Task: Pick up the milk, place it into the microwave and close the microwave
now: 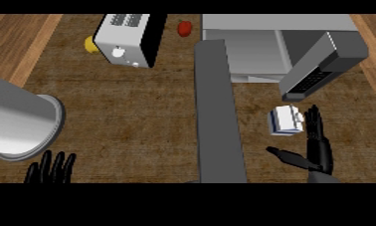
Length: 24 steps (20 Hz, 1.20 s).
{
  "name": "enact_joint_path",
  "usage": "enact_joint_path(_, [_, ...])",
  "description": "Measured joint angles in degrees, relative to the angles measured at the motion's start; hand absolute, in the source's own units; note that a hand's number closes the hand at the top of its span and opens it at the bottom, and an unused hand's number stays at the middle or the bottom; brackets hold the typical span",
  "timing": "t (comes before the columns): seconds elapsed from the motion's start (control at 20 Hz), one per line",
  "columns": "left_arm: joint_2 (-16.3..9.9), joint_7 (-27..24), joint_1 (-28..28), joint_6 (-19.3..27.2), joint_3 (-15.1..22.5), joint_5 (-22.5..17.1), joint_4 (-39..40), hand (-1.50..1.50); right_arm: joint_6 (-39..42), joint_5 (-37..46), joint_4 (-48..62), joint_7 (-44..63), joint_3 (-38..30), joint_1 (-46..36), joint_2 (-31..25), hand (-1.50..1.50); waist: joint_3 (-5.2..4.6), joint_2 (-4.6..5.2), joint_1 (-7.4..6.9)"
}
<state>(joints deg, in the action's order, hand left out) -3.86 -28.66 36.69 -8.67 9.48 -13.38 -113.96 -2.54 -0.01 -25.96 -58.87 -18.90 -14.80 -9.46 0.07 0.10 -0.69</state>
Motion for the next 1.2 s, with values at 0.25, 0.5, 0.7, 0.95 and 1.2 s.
enact_joint_path(0.25, [0.2, 0.1, 0.8, 0.2, 0.4, 0.3, -0.5, -1.5, 0.3, 0.1, 2.8, -0.7, 0.3, -2.4, 0.2, -1.5, -0.01, -0.01, -0.01])
enact_joint_path(0.5, [0.1, -0.5, 0.7, -0.2, 0.4, 0.5, -0.1, -1.5, 0.7, -1.0, 5.7, -0.3, -0.4, -5.5, 0.1, -1.5, -0.01, 0.0, -0.05])
enact_joint_path(0.7, [0.1, 0.3, 1.1, 0.3, 0.5, 0.4, -1.5, -1.5, 0.0, -1.7, 8.0, -0.7, -1.6, -7.3, -0.5, 1.5, 0.03, 0.09, -0.23])
enact_joint_path(0.95, [0.0, -0.1, 1.9, -0.2, 1.2, 0.5, -1.6, -1.5, -4.9, -0.4, 8.8, -1.0, -1.7, -8.6, -0.9, 1.5, 0.02, 0.13, -0.44])
enact_joint_path(1.2, [-0.3, -2.1, 2.3, -1.4, 1.0, 0.3, 0.0, -1.5, -9.0, -0.4, 10.1, -1.3, -3.2, -10.9, -0.9, 1.5, 0.0, 0.22, -0.77])
